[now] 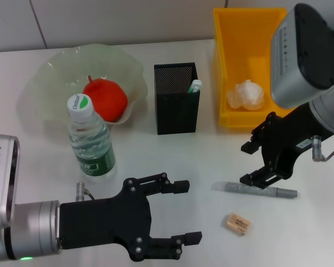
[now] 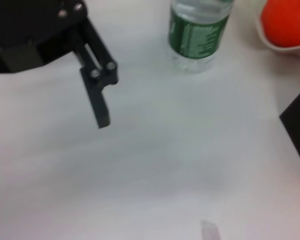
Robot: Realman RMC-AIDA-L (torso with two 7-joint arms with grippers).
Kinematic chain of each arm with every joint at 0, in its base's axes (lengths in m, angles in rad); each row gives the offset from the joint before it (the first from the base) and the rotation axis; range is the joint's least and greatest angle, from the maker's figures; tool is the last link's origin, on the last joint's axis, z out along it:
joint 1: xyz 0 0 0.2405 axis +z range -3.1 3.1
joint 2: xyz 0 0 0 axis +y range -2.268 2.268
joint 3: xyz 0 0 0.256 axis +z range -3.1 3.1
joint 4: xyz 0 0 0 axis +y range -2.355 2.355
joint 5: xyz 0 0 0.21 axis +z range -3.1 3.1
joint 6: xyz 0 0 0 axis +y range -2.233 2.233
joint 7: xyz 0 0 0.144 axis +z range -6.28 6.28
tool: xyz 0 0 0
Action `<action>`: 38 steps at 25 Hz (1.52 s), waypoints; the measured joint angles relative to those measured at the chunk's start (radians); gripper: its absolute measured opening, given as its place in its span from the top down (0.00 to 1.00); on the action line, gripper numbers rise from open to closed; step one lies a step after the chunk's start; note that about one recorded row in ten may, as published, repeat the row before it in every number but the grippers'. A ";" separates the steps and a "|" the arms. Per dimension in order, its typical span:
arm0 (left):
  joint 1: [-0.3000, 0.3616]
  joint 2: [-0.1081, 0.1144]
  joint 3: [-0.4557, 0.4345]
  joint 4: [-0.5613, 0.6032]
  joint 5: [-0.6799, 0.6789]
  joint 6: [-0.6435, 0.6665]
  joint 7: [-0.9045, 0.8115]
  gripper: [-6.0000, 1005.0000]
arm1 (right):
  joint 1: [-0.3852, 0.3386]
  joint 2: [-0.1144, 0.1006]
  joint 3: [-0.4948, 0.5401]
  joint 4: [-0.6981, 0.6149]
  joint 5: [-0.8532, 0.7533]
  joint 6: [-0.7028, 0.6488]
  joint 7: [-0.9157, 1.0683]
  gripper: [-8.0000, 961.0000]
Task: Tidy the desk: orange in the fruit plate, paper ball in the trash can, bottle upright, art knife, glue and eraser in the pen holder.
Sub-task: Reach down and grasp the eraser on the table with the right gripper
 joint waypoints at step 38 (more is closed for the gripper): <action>0.001 0.003 -0.028 -0.026 0.000 -0.004 0.007 0.20 | -0.060 0.025 -0.255 0.070 -0.067 -0.003 0.448 0.36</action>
